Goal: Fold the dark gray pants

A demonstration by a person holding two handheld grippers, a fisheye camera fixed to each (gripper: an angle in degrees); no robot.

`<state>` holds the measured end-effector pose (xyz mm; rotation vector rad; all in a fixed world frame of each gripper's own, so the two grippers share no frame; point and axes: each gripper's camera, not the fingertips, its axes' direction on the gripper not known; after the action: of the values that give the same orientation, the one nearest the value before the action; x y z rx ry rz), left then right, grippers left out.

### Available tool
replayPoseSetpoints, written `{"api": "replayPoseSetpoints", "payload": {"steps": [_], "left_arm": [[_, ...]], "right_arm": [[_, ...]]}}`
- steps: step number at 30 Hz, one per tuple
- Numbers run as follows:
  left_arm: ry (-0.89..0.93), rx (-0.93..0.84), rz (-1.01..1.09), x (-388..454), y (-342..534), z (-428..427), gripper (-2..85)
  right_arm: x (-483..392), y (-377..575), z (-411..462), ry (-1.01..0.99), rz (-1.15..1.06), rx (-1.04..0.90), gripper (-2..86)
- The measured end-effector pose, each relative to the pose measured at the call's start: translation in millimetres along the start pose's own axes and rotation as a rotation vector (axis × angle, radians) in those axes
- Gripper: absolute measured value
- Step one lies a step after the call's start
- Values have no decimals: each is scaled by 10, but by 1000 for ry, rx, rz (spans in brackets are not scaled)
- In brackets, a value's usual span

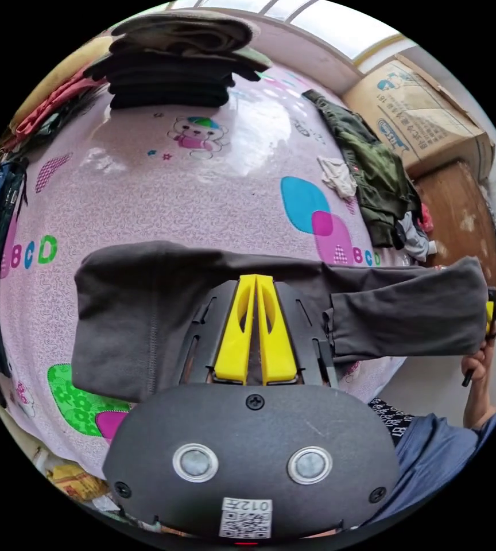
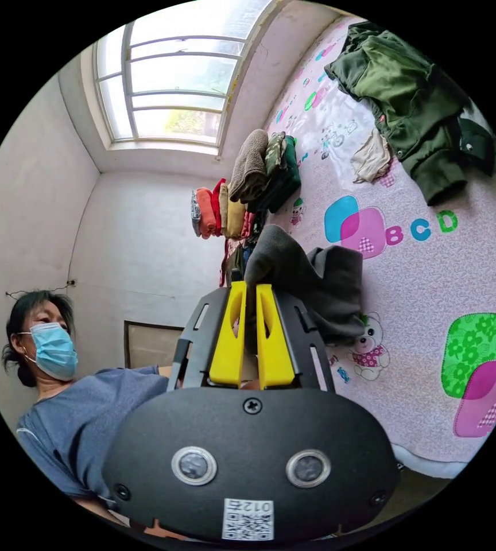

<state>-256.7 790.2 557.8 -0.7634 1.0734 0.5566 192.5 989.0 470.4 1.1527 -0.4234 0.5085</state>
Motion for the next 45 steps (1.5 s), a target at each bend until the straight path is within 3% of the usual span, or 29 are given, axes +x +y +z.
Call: {"api": "replayPoseSetpoints", "payload": {"steps": [3,5,10,13,22,26,29,33,35,38,41,45], "left_arm": [[131,25,42,-7,104,-194,4],[321,7,74,39,254,-186,4],[415,-87,24,-31,421,80,3],[482,-45,-73,-288,513,-11,3],[288,59,-276,-1359,1104,-843,4],[237,146,-351,-1649,1401,-1161,4],[164,214,-398,-1747,1540,-1362,4],[57,368,-348,-1586,1557,-1715,5],[34,411,-231,-1318,1391,-1837,4],[81,265,-41,-961,1024,-1616,3],[-16,161,33,-783,833,-1294,3],[10,78,45,-865,688,-946,3]], "right_arm": [[-244,-76,393,-47,-14,10,17],[-455,-139,735,-99,-37,-9,17],[-707,-244,1443,-124,-46,-112,18],[-796,-287,1855,-106,-44,-153,19],[-930,-490,3489,86,-58,-274,33],[-1016,-454,4463,283,-223,-420,71],[-1168,-411,4921,282,-317,-512,89],[-1607,-357,4918,256,-493,-507,68],[-1684,-347,4639,342,-527,-455,45],[-1556,-250,4203,453,-526,-441,25],[-1399,49,4037,526,-565,-543,10],[-1137,436,4198,596,-601,-683,2]]}}
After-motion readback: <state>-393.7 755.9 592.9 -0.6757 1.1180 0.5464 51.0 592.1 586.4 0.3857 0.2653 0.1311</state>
